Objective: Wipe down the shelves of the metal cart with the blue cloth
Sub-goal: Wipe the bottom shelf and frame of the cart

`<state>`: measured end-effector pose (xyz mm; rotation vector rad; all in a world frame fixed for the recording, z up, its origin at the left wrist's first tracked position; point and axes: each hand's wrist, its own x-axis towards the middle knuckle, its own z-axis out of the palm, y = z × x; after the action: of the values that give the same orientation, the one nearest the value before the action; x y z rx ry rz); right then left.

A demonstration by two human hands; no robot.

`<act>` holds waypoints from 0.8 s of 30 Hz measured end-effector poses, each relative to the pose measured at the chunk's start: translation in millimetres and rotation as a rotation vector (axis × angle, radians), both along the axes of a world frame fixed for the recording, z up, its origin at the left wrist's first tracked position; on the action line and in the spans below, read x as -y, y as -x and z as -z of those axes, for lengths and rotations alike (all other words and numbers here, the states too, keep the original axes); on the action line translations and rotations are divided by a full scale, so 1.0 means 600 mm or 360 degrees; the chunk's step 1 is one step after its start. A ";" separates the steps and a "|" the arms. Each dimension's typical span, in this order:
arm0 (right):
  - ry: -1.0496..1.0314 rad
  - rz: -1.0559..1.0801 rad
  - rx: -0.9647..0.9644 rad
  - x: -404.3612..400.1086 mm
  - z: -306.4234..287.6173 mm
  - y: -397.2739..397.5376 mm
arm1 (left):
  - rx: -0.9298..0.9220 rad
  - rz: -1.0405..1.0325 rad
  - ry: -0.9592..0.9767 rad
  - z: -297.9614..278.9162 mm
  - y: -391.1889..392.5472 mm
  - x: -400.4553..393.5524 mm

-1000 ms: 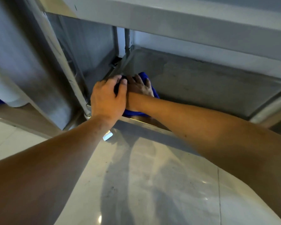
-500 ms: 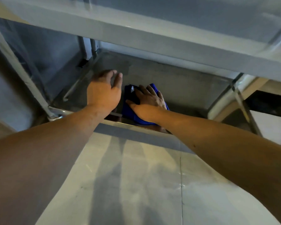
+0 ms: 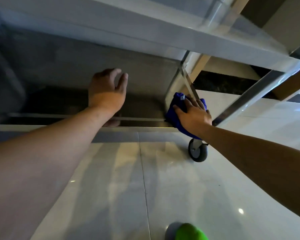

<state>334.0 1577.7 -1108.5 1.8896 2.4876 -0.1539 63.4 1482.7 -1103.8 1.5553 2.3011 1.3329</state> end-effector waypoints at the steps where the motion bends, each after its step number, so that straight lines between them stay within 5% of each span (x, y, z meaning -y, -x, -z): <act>1: -0.0042 0.0019 -0.0004 0.009 0.002 0.001 | -0.0015 0.0009 0.0029 0.005 -0.003 0.004; 6: -0.0170 0.0004 -0.0068 0.072 0.010 0.067 | -0.0026 0.0064 0.0192 0.014 0.009 0.033; 19: -0.0162 -0.0938 -0.0079 0.240 0.009 0.414 | -0.0188 -0.0355 0.0196 -0.050 0.196 0.192; 24: -0.0114 -0.1153 -0.0107 0.290 0.007 0.526 | -0.0013 -0.0389 0.0118 -0.092 0.275 0.273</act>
<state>18.2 1404.0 -1112.7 0.8966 3.0576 -0.1127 -101.6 1319.0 -1048.7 1.2947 2.5815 1.2713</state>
